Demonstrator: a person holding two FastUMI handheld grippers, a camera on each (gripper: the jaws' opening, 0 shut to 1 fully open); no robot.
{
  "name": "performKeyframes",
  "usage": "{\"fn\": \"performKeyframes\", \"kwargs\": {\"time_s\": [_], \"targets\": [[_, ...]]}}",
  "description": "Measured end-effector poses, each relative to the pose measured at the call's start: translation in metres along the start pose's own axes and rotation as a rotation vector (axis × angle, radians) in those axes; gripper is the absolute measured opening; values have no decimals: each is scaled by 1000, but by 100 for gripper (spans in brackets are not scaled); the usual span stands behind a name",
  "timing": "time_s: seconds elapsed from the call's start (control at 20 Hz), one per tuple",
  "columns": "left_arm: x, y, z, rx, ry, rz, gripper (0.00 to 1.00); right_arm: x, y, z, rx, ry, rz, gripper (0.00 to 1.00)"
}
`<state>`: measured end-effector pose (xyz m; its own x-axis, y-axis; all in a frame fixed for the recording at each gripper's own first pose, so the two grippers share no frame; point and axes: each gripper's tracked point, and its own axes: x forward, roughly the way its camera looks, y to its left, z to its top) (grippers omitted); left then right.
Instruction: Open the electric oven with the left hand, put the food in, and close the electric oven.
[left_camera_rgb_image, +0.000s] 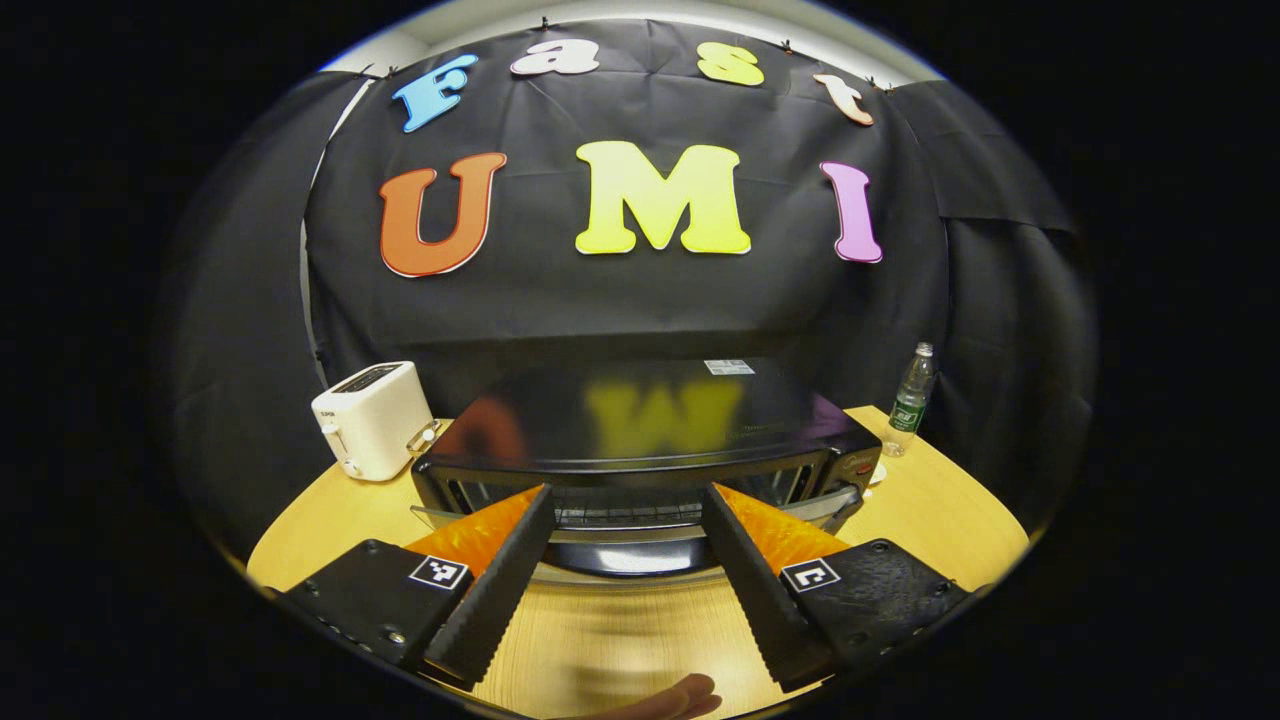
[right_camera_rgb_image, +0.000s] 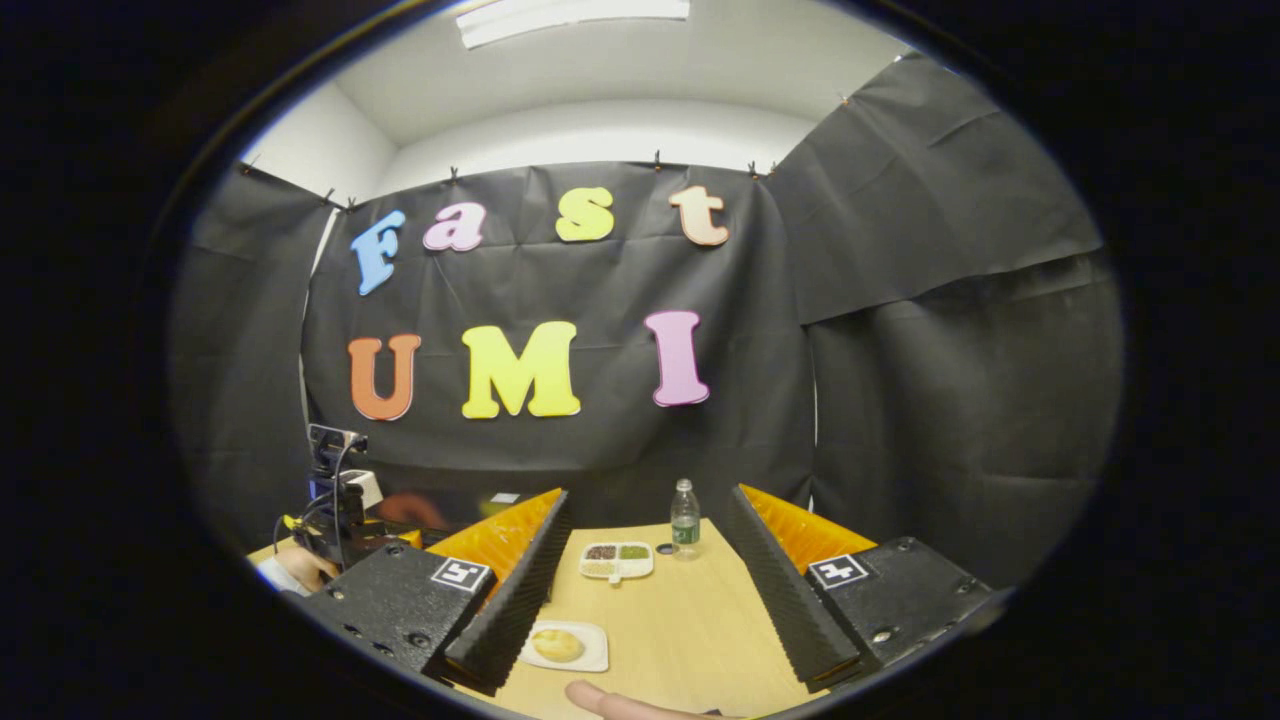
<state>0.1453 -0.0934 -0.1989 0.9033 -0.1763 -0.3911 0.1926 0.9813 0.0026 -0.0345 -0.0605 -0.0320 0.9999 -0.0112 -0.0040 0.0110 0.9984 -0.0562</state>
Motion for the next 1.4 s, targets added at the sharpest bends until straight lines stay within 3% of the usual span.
{"fn": "performKeyframes", "kwargs": {"time_s": [0.25,0.3,0.35,0.4,0.45,0.75,0.85,0.9,1.0,1.05,1.1,1.15,1.2,1.25,1.35,1.4], "targets": [[-28,-2,-25,11,1,3,98,-11,5,-8,-9,7,10,94],[-34,-3,-31,13,2,3,98,-13,4,-11,-12,10,10,100],[-39,-5,-38,16,7,3,98,-14,5,-13,-13,12,9,94],[-43,-5,-44,21,8,2,98,-16,5,-14,-13,13,8,100],[-47,-6,-50,29,9,0,98,-17,4,-17,-13,18,7,94],[-65,-8,-95,30,39,7,98,-20,5,-32,-33,36,-5,94],[-67,-9,-107,32,47,10,98,-19,5,-38,-36,46,-8,100],[-68,-9,-114,26,53,12,98,-19,5,-42,-34,52,-8,94],[-69,-10,-128,19,72,11,98,-17,8,-48,-29,65,-5,94],[-68,-12,-136,5,90,0,98,-16,9,-51,-29,72,-4,100],[-65,-13,-147,-10,111,-5,98,-14,8,-54,-30,77,-5,95],[-64,-13,-157,-13,134,-3,98,-13,9,-57,-31,82,-4,100],[-63,-10,-166,-13,158,-2,98,-11,9,-60,-32,88,-5,94],[-63,-8,-168,-6,155,7,97,-10,9,-63,-33,96,-5,100],[-60,-7,-164,4,133,5,97,-6,11,-71,-38,112,-5,100],[-57,-7,-166,-3,141,3,97,-4,12,-74,-38,119,-4,95]]}}
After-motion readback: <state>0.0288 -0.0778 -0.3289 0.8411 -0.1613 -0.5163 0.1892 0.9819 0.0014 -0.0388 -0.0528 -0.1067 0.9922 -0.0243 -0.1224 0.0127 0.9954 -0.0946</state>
